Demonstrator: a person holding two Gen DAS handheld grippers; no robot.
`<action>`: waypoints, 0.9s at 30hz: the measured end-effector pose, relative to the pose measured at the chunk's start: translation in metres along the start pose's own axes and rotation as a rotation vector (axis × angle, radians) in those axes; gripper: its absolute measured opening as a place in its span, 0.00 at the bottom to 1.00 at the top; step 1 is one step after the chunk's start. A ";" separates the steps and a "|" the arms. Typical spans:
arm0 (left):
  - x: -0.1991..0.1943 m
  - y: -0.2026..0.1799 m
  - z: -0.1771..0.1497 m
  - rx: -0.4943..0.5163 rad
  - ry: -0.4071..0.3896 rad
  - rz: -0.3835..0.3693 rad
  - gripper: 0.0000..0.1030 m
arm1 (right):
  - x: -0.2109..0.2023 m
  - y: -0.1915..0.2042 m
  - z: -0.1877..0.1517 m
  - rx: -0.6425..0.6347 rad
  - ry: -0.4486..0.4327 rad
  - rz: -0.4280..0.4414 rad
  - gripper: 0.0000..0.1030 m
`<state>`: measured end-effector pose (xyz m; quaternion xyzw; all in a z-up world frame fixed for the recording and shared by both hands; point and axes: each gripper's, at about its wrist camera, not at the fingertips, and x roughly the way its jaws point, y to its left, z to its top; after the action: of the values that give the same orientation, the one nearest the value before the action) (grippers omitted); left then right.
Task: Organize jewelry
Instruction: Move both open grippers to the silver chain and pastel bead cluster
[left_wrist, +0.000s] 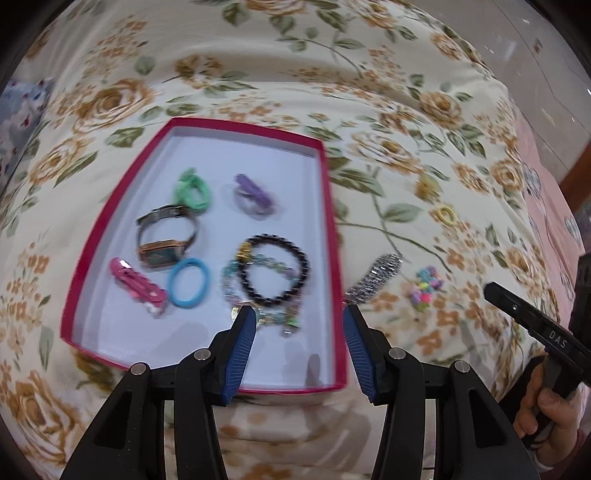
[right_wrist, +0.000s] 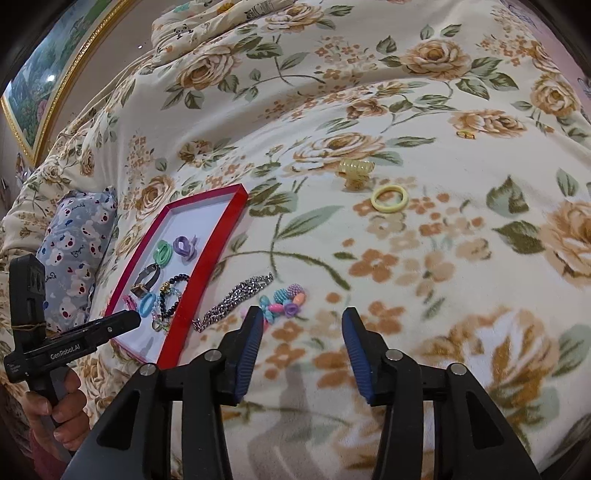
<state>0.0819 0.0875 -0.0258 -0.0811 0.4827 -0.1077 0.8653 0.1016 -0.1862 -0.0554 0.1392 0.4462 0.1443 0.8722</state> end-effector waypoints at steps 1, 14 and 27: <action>0.001 -0.004 0.000 0.015 0.003 -0.001 0.47 | 0.000 0.000 -0.001 -0.001 0.001 0.002 0.45; 0.025 -0.039 0.009 0.158 0.045 -0.002 0.47 | 0.004 -0.006 0.000 0.003 0.004 0.003 0.45; 0.059 -0.060 0.024 0.239 0.066 0.000 0.47 | 0.030 0.002 0.011 -0.045 0.045 0.021 0.45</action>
<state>0.1258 0.0146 -0.0466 0.0263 0.4947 -0.1670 0.8525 0.1265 -0.1743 -0.0706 0.1209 0.4609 0.1666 0.8633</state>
